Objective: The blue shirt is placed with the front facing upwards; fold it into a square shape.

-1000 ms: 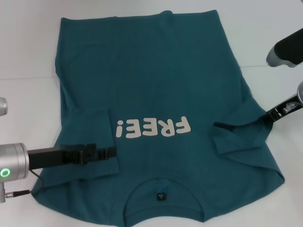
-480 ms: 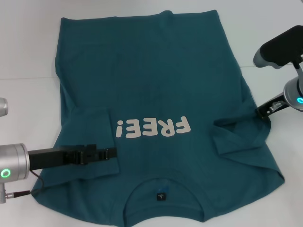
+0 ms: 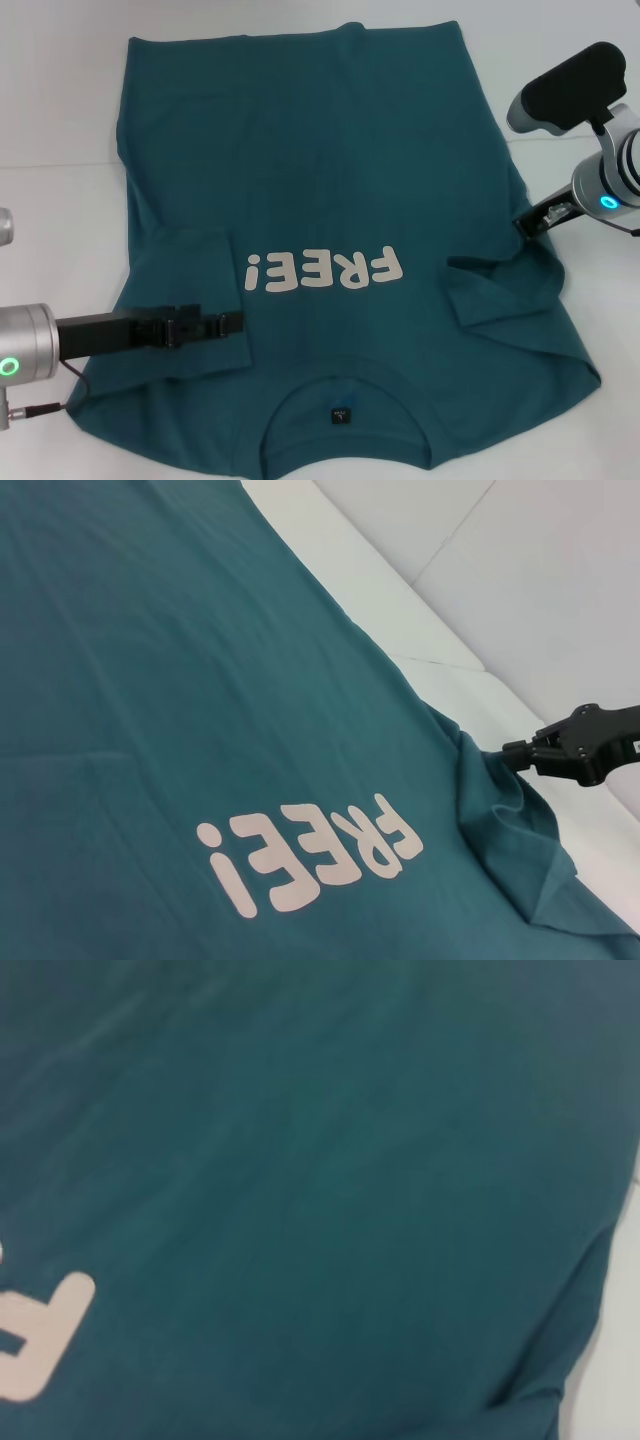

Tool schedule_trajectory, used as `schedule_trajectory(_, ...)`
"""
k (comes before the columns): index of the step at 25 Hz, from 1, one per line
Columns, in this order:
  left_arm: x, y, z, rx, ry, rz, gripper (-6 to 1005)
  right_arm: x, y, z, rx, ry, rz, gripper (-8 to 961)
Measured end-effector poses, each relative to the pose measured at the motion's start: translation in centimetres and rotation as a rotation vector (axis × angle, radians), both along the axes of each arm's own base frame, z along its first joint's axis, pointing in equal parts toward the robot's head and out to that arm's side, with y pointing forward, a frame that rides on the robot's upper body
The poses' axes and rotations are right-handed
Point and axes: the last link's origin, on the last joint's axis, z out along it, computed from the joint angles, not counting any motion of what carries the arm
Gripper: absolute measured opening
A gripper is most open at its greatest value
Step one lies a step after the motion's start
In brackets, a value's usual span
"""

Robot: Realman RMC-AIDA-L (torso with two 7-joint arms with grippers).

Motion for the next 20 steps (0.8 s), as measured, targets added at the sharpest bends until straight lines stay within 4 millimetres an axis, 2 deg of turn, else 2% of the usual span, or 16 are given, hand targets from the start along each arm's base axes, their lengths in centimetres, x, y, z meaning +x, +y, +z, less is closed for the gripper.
schedule_trajectory(10, -0.1, -0.1, 0.0, -0.001, 0.001, 0.001, 942, -1.2, 1.1, 0.8, 0.081, 0.051, -0.026, 32)
schedule_trajectory(20, 0.0, 0.0, 0.0, 0.000, 0.001, -0.002, 942, -2.9, 2.0, 0.5, 0.108, 0.068, 0.003, 26)
